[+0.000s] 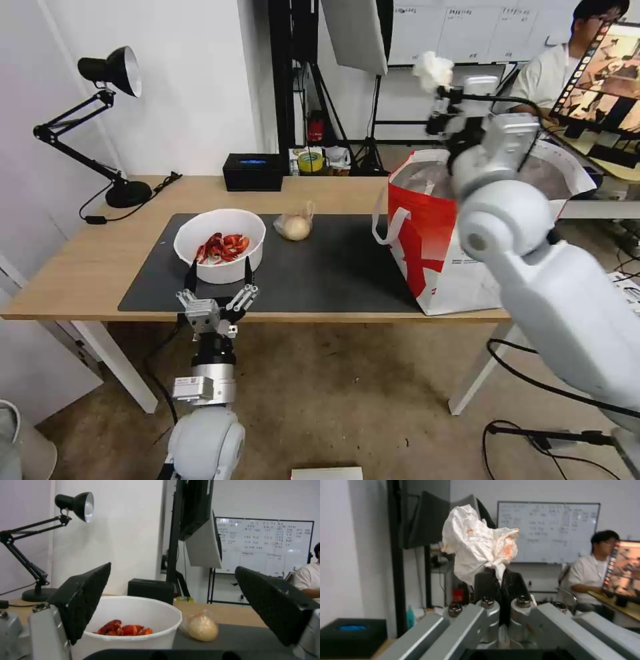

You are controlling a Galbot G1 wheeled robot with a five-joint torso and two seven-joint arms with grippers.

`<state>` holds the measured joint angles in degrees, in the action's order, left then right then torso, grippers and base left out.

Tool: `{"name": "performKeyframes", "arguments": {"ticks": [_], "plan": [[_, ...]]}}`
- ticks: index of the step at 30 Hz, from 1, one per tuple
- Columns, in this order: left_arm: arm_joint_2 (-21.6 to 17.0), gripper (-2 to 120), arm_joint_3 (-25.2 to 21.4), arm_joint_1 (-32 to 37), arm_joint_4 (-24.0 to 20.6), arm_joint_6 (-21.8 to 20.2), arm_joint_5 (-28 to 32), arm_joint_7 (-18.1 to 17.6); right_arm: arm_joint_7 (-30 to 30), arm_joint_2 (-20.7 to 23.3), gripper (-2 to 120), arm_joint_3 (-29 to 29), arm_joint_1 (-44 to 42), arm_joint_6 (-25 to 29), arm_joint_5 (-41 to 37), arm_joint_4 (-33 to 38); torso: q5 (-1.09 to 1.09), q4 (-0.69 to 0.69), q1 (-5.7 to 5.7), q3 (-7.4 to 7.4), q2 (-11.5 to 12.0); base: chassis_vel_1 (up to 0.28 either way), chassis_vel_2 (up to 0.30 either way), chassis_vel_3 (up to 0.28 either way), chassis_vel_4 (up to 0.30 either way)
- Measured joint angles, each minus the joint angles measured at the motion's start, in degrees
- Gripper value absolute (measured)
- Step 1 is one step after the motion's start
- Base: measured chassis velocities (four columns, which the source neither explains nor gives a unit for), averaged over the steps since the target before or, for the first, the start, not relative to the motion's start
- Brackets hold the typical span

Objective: Pick up the trash from the table and place it into the takeout bag.

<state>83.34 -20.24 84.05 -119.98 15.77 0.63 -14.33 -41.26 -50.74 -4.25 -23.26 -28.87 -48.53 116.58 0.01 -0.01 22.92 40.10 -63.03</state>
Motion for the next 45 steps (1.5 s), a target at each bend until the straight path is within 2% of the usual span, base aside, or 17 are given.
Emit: {"name": "performKeyframes", "arguments": {"ticks": [11,41,43,45], "plan": [[0.90,100,1.31,2.58,-3.20,-0.17,-1.62,0.03,-7.85,1.19,0,-1.55,-1.55,-4.96,-8.80,-1.41,0.00,0.00,0.00,0.00,0.01,0.000,0.000,0.000,0.000],[0.57,100,0.61,2.40,-3.28,0.12,-1.55,0.05,-14.95,-1.39,0,-1.20,-1.04,-7.96,-15.62,-3.08,-0.01,0.01,0.00,0.00,0.01,0.000,0.000,0.000,0.000],[0.53,100,0.59,2.38,-3.28,0.12,-1.53,0.05,-15.27,-1.50,11,-1.34,-1.56,-8.25,-15.67,-2.88,-0.01,0.01,0.00,0.01,0.01,0.000,0.000,0.000,0.000],[0.53,100,0.59,2.37,-3.27,0.12,-1.52,0.05,-15.36,-1.50,15,-1.38,-1.74,-8.30,-15.67,-2.83,-0.01,0.01,0.00,0.00,0.02,0.000,0.000,0.000,0.000]]}}
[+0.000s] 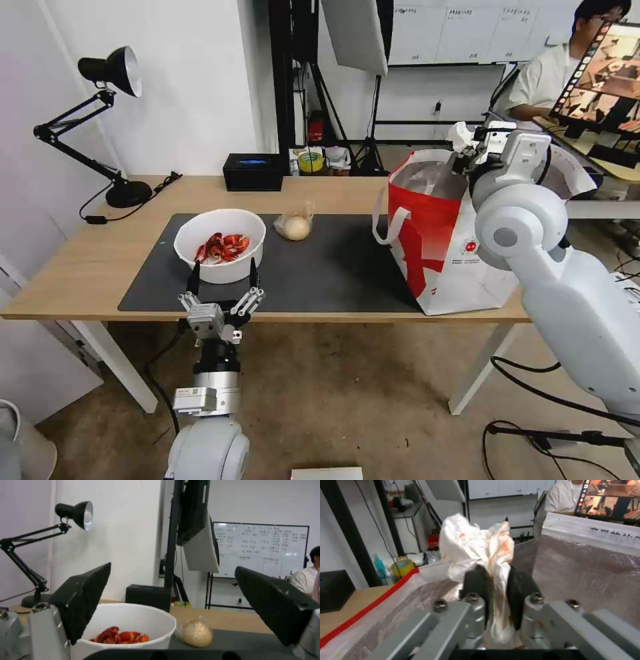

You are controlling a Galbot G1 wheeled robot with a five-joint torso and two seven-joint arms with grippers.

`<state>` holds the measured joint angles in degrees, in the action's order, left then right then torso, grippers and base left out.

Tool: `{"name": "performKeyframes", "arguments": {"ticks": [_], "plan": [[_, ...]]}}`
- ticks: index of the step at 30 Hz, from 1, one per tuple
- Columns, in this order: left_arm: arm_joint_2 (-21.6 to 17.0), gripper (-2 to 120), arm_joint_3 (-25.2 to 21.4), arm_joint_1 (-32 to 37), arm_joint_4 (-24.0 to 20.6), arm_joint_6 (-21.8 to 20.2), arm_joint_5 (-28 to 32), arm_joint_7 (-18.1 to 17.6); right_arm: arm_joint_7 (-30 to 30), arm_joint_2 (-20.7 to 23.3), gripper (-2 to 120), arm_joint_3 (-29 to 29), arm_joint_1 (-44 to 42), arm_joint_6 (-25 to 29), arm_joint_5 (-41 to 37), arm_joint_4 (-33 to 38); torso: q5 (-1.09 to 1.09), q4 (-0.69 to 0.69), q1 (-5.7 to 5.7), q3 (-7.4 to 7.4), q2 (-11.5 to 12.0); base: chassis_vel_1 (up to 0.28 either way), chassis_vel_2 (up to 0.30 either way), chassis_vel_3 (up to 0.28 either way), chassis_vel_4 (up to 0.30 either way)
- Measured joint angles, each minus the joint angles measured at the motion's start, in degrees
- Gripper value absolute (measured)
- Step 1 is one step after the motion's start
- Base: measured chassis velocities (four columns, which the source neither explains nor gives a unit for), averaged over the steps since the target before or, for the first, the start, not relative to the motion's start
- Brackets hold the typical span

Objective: Pick up the trash from the table and place it into the takeout bag.

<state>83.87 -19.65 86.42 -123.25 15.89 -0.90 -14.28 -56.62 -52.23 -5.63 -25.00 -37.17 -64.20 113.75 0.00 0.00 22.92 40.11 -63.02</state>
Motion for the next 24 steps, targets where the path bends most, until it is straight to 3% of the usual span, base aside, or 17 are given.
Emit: {"name": "performKeyframes", "arguments": {"ticks": [4,7,10,14,17,21,22,24], "plan": [[-0.05,100,0.00,0.04,0.00,0.00,0.02,0.00,-0.16,0.04,32,-0.20,-0.12,-0.02,0.01,0.08,0.00,0.00,0.00,0.00,0.00,0.000,0.000,0.000,0.000],[-0.10,100,0.03,0.07,-0.02,0.00,0.01,0.00,-0.20,0.09,37,-0.23,-0.13,-0.02,0.02,0.09,0.00,0.00,0.00,0.00,-0.01,0.000,0.000,0.000,0.000],[-0.31,100,0.08,0.00,-0.07,-0.14,0.02,0.00,-0.25,0.33,54,-0.49,-0.41,-0.03,0.05,0.12,0.00,0.00,0.00,0.00,0.00,0.000,0.000,0.000,0.000],[-0.54,100,0.09,-0.09,-0.07,-0.27,0.04,0.00,-0.26,0.45,64,-0.72,-0.63,-0.02,0.08,0.12,0.00,0.00,0.00,0.00,0.00,0.000,0.000,0.000,0.000],[-0.81,100,0.18,-0.12,0.04,-0.34,0.07,0.00,-0.25,0.55,81,-1.03,-0.85,0.00,0.10,0.13,0.00,0.00,0.00,0.00,0.00,0.000,0.000,0.000,0.000],[-0.87,100,0.20,-0.11,0.06,-0.36,0.08,0.00,-0.22,0.55,87,-1.07,-0.99,0.00,0.12,0.15,0.00,0.00,0.00,0.00,-0.01,0.000,0.000,0.000,0.000],[-0.94,100,0.21,-0.11,0.06,-0.37,0.10,0.00,-0.21,0.56,95,-1.06,-1.09,0.00,0.14,0.15,0.00,0.00,0.00,0.00,0.00,0.000,0.000,0.000,0.000],[-1.03,100,0.15,-0.10,0.06,-0.39,0.12,-0.01,-0.18,0.56,100,-1.03,-1.13,0.00,0.16,0.15,0.00,0.00,0.00,0.00,0.00,0.000,0.000,0.000,0.000]]}}
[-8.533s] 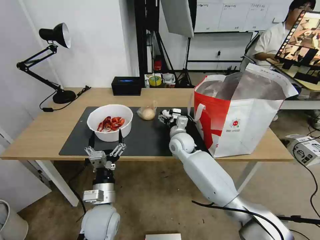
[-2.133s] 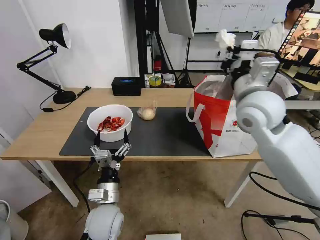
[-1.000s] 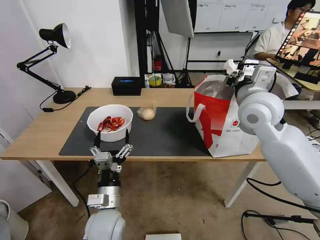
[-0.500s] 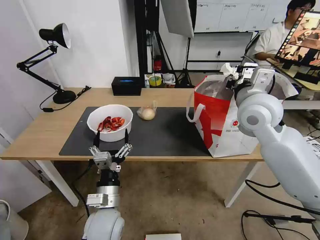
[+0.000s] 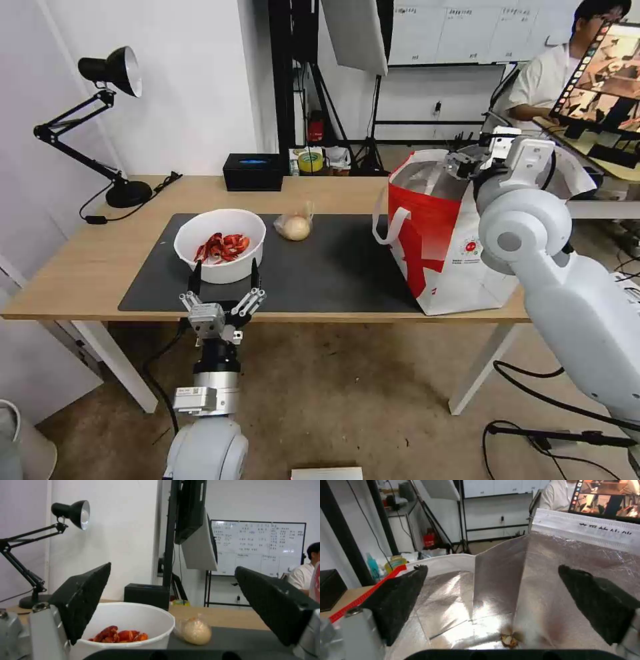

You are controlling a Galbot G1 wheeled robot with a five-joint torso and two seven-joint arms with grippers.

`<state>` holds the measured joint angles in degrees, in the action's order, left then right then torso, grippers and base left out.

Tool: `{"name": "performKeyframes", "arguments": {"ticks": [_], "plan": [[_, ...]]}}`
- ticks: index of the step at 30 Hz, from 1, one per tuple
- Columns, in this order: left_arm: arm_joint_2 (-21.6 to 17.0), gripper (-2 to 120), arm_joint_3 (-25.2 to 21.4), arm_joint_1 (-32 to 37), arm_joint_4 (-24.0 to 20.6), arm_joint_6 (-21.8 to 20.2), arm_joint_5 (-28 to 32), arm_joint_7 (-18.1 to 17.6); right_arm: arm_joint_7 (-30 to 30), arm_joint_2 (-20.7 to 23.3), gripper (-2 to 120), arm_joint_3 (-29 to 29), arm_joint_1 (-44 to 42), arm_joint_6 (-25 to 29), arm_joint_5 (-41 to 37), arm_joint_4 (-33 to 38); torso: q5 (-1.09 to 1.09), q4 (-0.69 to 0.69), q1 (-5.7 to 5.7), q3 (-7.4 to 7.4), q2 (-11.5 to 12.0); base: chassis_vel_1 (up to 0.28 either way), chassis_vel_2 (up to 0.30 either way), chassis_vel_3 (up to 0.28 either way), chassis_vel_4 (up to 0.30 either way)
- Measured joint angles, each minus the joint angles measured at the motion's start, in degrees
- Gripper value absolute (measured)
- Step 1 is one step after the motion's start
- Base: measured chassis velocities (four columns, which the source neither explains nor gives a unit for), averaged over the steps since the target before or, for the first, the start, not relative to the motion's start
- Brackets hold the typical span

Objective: Pick up the trash from the table and place it into the takeout bag.

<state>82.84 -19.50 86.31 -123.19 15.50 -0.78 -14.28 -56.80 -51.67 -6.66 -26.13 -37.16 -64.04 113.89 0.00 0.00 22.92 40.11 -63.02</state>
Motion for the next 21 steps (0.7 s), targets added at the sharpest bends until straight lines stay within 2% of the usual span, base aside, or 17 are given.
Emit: {"name": "performKeyframes", "arguments": {"ticks": [8,11,16,20,21], "plan": [[0.10,100,-0.05,0.18,-0.22,-0.03,0.01,0.00,0.25,-0.02,100,0.15,0.24,0.02,0.03,0.02,0.00,0.00,0.00,0.00,0.00,0.000,0.000,0.000,0.000],[0.34,100,-0.04,0.17,-0.22,-0.05,0.01,0.00,2.81,0.18,100,0.04,-0.08,1.62,1.43,0.04,0.00,0.00,0.00,0.00,0.00,0.000,0.000,0.000,0.000],[0.64,100,-0.05,0.04,-0.25,-0.06,0.02,0.00,11.89,1.11,100,0.28,-1.12,7.12,8.03,1.42,0.00,0.00,0.00,0.00,0.00,0.000,0.000,0.000,0.000],[0.71,100,-0.12,0.04,-0.30,-0.07,0.01,0.00,14.56,1.32,100,0.30,-1.56,9.53,9.60,1.94,0.00,0.00,0.00,0.00,0.00,0.000,0.000,0.000,0.000],[0.73,100,-0.15,0.09,-0.36,-0.07,0.01,-0.01,16.66,1.52,100,0.29,-2.12,11.49,10.56,2.43,0.00,0.00,0.00,0.00,0.00,0.000,0.000,0.000,0.000]]}}
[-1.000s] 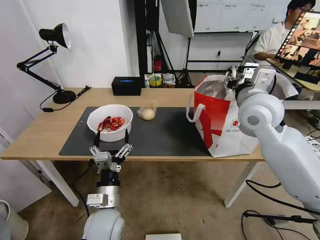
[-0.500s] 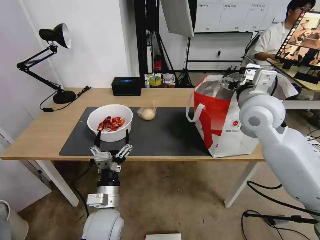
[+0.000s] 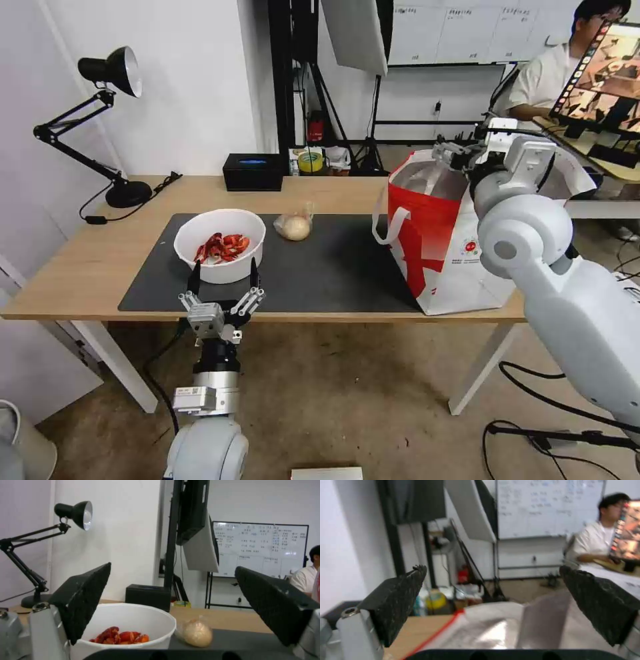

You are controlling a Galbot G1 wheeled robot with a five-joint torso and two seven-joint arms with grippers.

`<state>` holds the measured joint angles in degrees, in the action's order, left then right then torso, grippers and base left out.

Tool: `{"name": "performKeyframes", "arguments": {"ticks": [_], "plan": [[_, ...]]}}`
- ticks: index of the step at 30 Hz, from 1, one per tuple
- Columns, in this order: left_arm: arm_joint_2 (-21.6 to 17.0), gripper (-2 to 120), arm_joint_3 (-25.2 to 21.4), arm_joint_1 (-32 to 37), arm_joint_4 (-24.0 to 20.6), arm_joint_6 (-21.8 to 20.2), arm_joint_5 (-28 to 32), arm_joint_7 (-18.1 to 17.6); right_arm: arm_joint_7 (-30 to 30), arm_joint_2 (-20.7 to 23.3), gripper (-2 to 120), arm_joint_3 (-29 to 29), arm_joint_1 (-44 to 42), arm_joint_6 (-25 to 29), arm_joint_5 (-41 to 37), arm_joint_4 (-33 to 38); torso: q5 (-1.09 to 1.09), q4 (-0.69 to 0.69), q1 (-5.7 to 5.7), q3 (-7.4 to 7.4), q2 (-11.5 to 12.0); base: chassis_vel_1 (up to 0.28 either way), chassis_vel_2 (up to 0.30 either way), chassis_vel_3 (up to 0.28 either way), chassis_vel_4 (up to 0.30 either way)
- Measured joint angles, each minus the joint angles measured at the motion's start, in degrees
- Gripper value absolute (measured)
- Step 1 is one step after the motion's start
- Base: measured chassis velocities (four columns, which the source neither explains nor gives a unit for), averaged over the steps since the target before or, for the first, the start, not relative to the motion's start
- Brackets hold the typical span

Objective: Pick up the trash from the table and place it into the takeout bag.

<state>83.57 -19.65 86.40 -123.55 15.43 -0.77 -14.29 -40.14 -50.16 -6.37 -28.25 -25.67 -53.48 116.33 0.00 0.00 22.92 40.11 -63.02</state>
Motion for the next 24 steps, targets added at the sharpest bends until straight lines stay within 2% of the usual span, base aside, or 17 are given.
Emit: {"name": "performKeyframes", "arguments": {"ticks": [5,10,13,15,19,24], "plan": [[0.13,100,-0.05,0.12,-0.09,-0.01,-0.02,-0.02,7.84,0.63,100,-0.84,-3.94,7.33,5.11,1.34,0.01,0.00,0.00,0.00,0.00,0.000,0.000,0.000,0.000],[0.47,100,0.05,0.11,-0.09,-0.01,-0.06,-0.02,11.91,1.19,100,-2.18,-8.25,11.03,8.41,2.57,0.00,0.00,0.00,0.00,0.00,0.000,0.000,0.000,0.000],[0.68,100,0.11,0.14,-0.10,-0.01,-0.11,-0.02,13.97,1.12,100,-3.36,-12.02,13.31,10.76,3.67,0.00,0.01,0.00,0.00,0.00,0.000,0.000,0.000,0.000],[0.80,100,0.11,0.24,-0.09,-0.01,-0.14,-0.03,16.91,0.47,100,-5.32,-17.67,15.85,13.87,5.40,0.02,0.00,0.00,0.00,0.00,0.000,0.000,0.000,0.000],[0.79,100,0.02,0.29,-0.08,-0.01,-0.16,-0.03,18.79,-0.32,100,-6.90,-22.63,18.29,16.08,7.20,0.01,-0.01,0.00,-0.01,0.00,0.000,0.000,0.000,0.000],[0.86,100,-0.06,0.44,-0.08,-0.01,-0.21,-0.03,19.95,-3.32,100,-8.55,-31.01,22.11,21.01,9.78,0.00,-0.01,0.00,0.00,0.00,0.000,0.000,0.000,0.000]]}}
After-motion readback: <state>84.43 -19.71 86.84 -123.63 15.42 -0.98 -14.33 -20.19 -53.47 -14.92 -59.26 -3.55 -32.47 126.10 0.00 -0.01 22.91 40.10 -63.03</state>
